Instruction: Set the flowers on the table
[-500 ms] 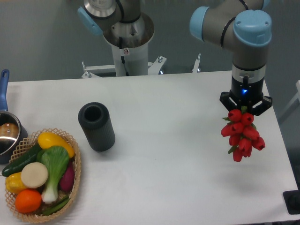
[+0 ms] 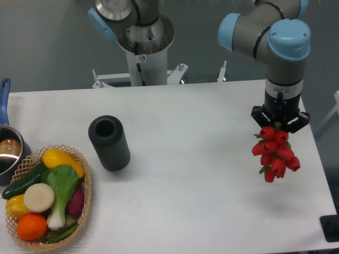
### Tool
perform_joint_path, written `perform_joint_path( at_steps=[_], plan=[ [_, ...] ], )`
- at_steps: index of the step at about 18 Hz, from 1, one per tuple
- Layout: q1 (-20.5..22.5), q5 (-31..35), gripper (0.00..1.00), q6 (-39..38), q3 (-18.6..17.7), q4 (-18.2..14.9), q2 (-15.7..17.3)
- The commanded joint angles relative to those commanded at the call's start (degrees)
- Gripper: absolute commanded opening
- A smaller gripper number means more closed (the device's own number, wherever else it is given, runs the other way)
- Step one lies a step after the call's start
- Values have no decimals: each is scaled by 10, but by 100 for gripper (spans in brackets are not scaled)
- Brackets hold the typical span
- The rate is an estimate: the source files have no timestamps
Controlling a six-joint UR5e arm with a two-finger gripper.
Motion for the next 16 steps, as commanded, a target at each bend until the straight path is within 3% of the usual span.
perform_joint_path(
  at_steps=[5,7,11,12,13,16],
  plan=[
    [-21,-5,1,-3,-4,4,-27],
    [-33,-5,8,-8,-4,4,-32],
    [-53,-4,41,-49,-4,6,-33],
    [-54,-4,67,-61,-4,11,-33],
    [-54,0,100,-76,-4,18,-33],
    [-53,-3,100,-89,-13,35,-32]
  ],
)
